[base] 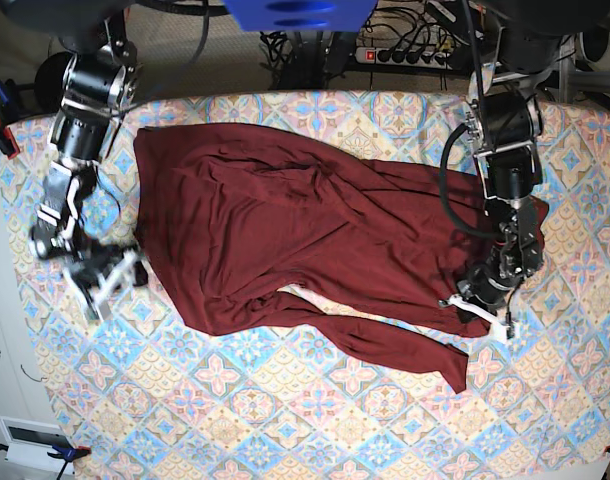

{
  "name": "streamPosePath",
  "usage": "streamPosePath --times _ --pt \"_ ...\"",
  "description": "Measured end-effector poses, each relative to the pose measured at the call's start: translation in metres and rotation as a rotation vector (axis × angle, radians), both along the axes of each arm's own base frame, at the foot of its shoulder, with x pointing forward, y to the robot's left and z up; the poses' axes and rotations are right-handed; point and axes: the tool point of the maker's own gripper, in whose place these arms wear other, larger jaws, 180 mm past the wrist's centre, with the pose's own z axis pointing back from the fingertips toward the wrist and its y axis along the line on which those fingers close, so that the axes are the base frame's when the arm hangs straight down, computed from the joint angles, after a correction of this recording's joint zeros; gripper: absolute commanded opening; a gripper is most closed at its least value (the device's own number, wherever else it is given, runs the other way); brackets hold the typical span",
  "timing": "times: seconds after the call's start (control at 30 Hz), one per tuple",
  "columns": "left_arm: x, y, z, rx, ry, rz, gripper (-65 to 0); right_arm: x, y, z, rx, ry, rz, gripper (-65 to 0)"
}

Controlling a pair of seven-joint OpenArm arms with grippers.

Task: Layout the t-shirt on the table in an organized manner, then fold the t-shirt properly
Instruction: 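Drag the grasped shirt with the left gripper toward the hem, then grasp the shirt hem corners with both grippers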

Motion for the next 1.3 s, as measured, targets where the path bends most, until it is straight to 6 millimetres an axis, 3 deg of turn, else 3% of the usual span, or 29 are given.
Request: streamPosePath --times 0.03,0.1,0.17,0.23,0.33,0.43,0.57,0.77,0.83,1.03,1.3 --pt "-0.001 0.006 0.001 0.008 0.003 0.002 -65.0 0.011 0.013 0.01 0.016 -0.042 0.033 -32.3" --pt "-0.002 0.017 0.003 0.022 0.002 0.012 -65.0 0.017 0.028 0.01 0.049 -0.059 0.062 -32.3" --pt "-0.005 0.031 0.006 0.043 0.003 0.024 -65.0 0.006 0.033 -0.012 0.05 0.005 0.073 -32.3" --pt "-0.009 0.042 0.006 0.059 0.006 0.036 -65.0 -0.017 0.025 -0.042 0.04 0.089 0.055 -32.3" --pt "-0.014 0.043 0.0 0.062 0.022 0.036 -65.0 -0.015 0.017 -0.042 0.028 0.102 0.043 -32.3" --pt "-0.014 0.044 0.0 0.063 0.022 0.035 -65.0 -0.004 0.026 -0.031 0.043 0.06 0.061 -32.3" --pt "-0.014 0.052 0.003 0.074 0.02 0.046 -65.0 -0.016 0.04 -0.045 0.027 0.106 0.113 -32.7" --pt "-0.014 0.05 0.004 0.071 0.016 0.037 -65.0 -0.013 0.045 -0.045 0.015 0.088 0.136 -33.2" --pt "-0.014 0.052 0.004 0.073 0.017 0.04 -65.0 -0.015 0.049 -0.047 0.011 0.093 0.151 -37.3" --pt "-0.016 0.076 0.014 0.075 -0.002 0.091 -65.0 -0.015 0.052 -0.047 0.011 0.096 0.161 -64.0" --pt "-0.018 0.095 0.021 0.038 -0.031 0.167 -65.0 -0.003 0.054 -0.036 0.012 0.065 0.168 -63.9"
